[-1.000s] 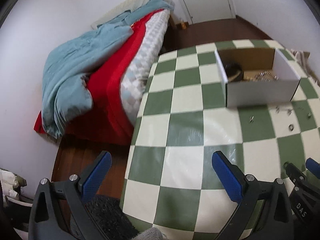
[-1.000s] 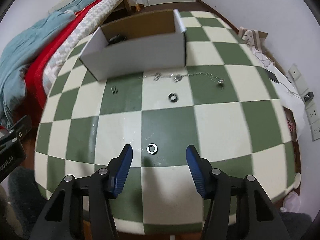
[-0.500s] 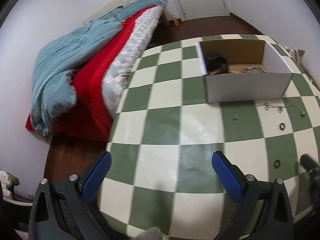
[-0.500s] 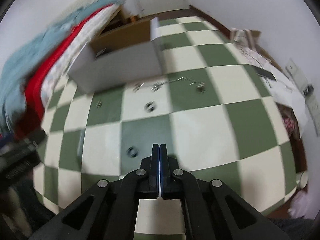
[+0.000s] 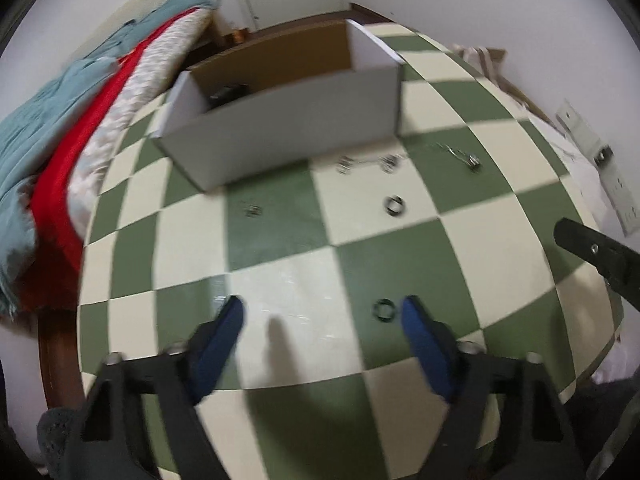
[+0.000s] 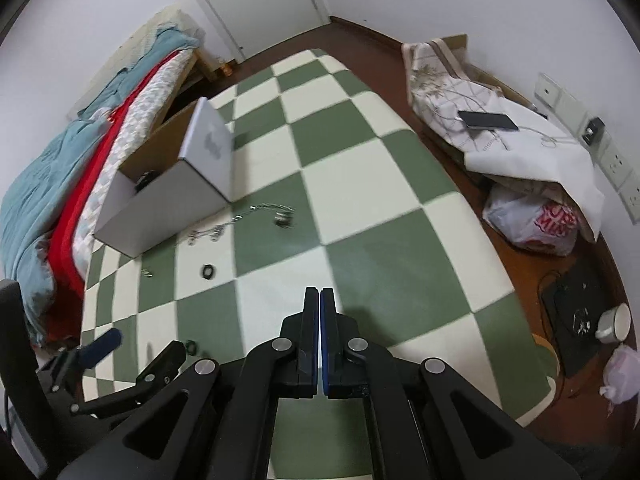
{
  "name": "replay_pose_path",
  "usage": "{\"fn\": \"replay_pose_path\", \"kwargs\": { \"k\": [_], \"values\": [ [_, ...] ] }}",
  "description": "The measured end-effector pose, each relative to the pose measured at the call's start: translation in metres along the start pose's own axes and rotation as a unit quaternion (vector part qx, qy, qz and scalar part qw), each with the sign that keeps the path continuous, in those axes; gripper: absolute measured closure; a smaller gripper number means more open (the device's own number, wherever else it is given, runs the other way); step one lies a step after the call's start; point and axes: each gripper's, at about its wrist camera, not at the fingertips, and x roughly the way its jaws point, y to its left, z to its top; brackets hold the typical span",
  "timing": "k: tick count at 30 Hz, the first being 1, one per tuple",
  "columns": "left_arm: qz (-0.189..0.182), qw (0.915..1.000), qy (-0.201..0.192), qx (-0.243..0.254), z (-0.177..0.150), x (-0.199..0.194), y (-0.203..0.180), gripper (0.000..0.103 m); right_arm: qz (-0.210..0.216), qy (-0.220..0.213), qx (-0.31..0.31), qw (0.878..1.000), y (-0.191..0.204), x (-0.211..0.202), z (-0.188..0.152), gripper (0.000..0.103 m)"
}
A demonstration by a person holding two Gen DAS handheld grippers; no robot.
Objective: Organize jewelry
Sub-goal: 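Move both grippers toward the remaining rings and necklaces on the table, then grasp a small black ring with the right gripper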
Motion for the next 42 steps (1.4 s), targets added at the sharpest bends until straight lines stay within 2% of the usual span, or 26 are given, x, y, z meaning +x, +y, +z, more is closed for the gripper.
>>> {"fn": "replay_pose_path", "kwargs": {
  "k": [2,3,4,5,6,11,15,16,17,18,20,25,30,31,33,34,35,38,42],
  "values": [
    [-0.006,0.9999,0.004,0.011,0.0,0.005,-0.009,0.058,-0.006,0.002,0.007,1.0,-0.008,0.002,-0.004,0.102],
    [-0.009,0.9998,-0.008,0.013,-0.001,0.003,-0.012,0.068,-0.007,0.004,0.009,1.0,-0.011,0.003,-0.006,0.102],
    [-0.009,0.9998,-0.009,0.017,-0.001,0.004,-0.014,0.073,-0.01,0.006,0.012,1.0,-0.014,0.005,-0.008,0.102],
    [-0.016,0.9996,-0.013,0.019,-0.001,0.004,-0.016,0.089,-0.013,0.007,0.014,1.0,-0.015,0.005,-0.01,0.102],
    [-0.02,0.9995,-0.013,0.019,-0.001,0.004,-0.017,0.094,-0.013,0.008,0.015,1.0,-0.016,0.006,-0.011,0.102],
    [-0.022,0.9995,-0.018,0.013,-0.001,0.002,-0.015,0.095,-0.016,0.009,0.012,1.0,-0.015,0.006,-0.013,0.102],
    [-0.014,0.9995,-0.029,0.004,0.001,-0.004,0.006,0.095,0.001,0.012,0.005,1.0,-0.003,0.003,-0.008,0.1],
    [-0.01,0.9995,-0.031,-0.001,0.002,-0.005,0.015,0.095,0.009,0.015,0.003,1.0,0.001,0.003,-0.007,0.096],
    [-0.004,0.9995,-0.032,-0.007,0.003,-0.006,0.024,0.095,0.024,0.021,-0.003,0.999,0.009,0.004,-0.005,0.084],
    [0.003,0.9993,-0.033,-0.016,0.003,-0.007,0.037,0.095,0.033,0.025,-0.008,0.999,0.016,0.006,-0.004,0.066],
    [0.022,0.9986,-0.03,-0.037,0.003,-0.005,0.065,0.095,0.045,0.027,-0.026,0.998,0.034,0.009,-0.002,0.057],
    [0.048,0.9943,-0.015,-0.094,-0.002,0.007,0.117,0.095,0.037,0.025,-0.082,0.996,0.085,0.034,0.001,0.057],
    [0.049,0.9914,-0.01,-0.121,-0.008,0.01,0.139,0.095,-0.011,0.021,-0.143,0.989,0.123,0.066,-0.001,0.057],
    [0.048,0.9913,-0.01,-0.122,-0.007,0.01,0.138,0.095,-0.021,0.008,-0.155,0.988,0.128,0.068,-0.002,0.058],
    [0.044,0.9911,-0.01,-0.125,-0.008,0.009,0.14,0.095,-0.05,-0.005,-0.179,0.983,0.136,0.071,-0.005,0.071],
    [0.043,0.9911,-0.011,-0.126,-0.008,0.008,0.141,0.095,-0.06,-0.01,-0.185,0.981,0.138,0.071,-0.006,0.084],
    [0.041,0.991,-0.012,-0.127,-0.008,0.007,0.141,0.095,-0.063,-0.012,-0.189,0.98,0.139,0.07,-0.007,0.089],
    [0.034,0.9906,-0.015,-0.132,-0.006,0.005,0.143,0.095,-0.061,-0.013,-0.186,0.981,0.138,0.064,-0.009,0.09],
    [0.022,0.9904,-0.024,-0.135,0.0,-0.006,0.143,0.095,-0.031,-0.015,-0.149,0.988,0.12,0.051,-0.004,0.09]
  ]
}}
